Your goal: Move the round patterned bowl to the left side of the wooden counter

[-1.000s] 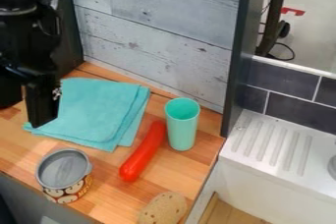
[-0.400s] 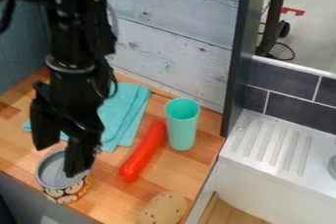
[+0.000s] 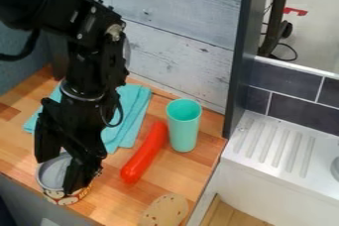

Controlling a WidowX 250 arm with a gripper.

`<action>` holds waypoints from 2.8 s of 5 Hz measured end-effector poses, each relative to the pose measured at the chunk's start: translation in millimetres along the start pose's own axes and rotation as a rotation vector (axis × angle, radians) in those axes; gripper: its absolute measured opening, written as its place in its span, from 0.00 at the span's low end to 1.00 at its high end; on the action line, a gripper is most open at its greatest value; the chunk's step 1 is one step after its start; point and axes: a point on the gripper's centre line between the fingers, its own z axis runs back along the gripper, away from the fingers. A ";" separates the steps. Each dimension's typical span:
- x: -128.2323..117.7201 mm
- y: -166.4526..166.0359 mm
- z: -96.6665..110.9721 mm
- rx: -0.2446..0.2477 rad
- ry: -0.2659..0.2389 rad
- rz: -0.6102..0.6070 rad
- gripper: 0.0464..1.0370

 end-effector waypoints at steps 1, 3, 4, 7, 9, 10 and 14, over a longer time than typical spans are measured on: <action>8.6 7.5 -6.9 0.049 -0.023 -0.004 0.96; 18.3 4.5 -15.3 0.042 -0.082 0.000 0.96; 17.1 0.9 -16.9 0.026 -0.102 0.011 0.96; 24.3 16.7 -44.0 0.062 -0.068 0.079 0.96; 21.7 54.8 -58.0 0.087 -0.009 0.193 0.96; 17.0 85.5 -65.8 0.100 0.015 0.266 0.96; 5.7 159.5 -69.9 0.096 0.016 0.284 0.96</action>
